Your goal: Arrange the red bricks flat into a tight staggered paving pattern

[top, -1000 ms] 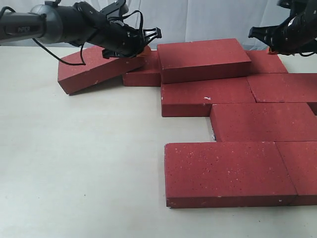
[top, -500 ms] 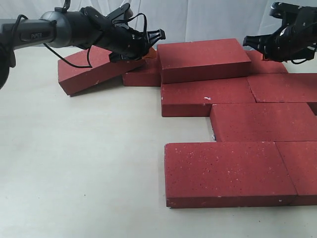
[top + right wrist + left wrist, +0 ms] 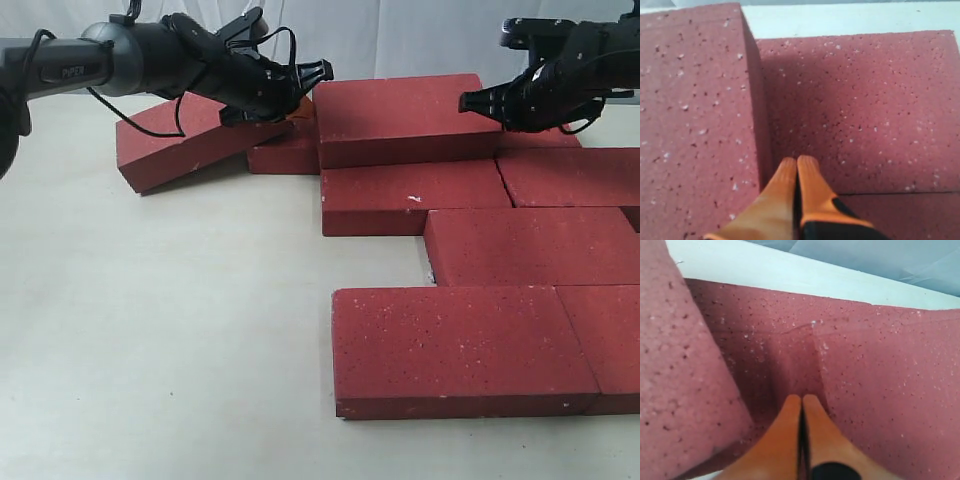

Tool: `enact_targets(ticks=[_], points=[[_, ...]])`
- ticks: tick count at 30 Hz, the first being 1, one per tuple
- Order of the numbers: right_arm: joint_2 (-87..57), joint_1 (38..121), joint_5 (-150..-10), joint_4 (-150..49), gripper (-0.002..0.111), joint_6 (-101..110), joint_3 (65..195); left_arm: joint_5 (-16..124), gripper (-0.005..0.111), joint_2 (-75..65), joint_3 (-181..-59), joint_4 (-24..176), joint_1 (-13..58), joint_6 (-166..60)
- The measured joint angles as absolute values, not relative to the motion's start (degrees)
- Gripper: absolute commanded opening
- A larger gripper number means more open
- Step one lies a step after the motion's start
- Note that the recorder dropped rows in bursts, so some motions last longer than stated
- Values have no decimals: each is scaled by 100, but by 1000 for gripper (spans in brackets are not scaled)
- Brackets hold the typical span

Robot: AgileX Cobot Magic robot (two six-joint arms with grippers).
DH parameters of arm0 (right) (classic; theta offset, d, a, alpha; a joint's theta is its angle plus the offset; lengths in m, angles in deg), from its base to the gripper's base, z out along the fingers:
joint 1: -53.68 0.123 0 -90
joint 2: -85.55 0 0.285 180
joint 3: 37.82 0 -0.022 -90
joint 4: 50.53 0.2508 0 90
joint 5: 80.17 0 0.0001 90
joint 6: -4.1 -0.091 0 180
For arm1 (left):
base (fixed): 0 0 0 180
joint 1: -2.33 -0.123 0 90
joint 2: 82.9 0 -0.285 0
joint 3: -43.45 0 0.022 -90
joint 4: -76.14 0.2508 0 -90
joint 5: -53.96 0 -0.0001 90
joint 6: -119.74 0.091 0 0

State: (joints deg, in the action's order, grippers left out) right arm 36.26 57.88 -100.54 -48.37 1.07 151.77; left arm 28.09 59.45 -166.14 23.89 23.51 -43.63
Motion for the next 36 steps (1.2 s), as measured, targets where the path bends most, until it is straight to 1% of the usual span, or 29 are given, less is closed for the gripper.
enact_targets(ticks=[10,16,21,26,30,36], points=[[2884,5861,-11132,-4730,-1,341,15177,2334,0,5945,-16614,2412,2323,-4363],[2394,5850,-11990,-4510,-1,650,15177,1791,0,5650,-16614,2621,2292,-4464],[2076,5850,-12988,-4395,-1,696,15177,1032,0,5298,-16614,3478,2292,-5201],[1649,5928,-13579,-4204,-1,707,15177,370,0,4904,-16576,4236,2328,-5698],[1293,6151,-13986,-4182,-1,707,15177,292,0,4466,-16233,4677,2405,-5844],[1015,6699,-14419,-4288,-1,552,15177,422,0,3657,-15167,5249,2448,-6026]])
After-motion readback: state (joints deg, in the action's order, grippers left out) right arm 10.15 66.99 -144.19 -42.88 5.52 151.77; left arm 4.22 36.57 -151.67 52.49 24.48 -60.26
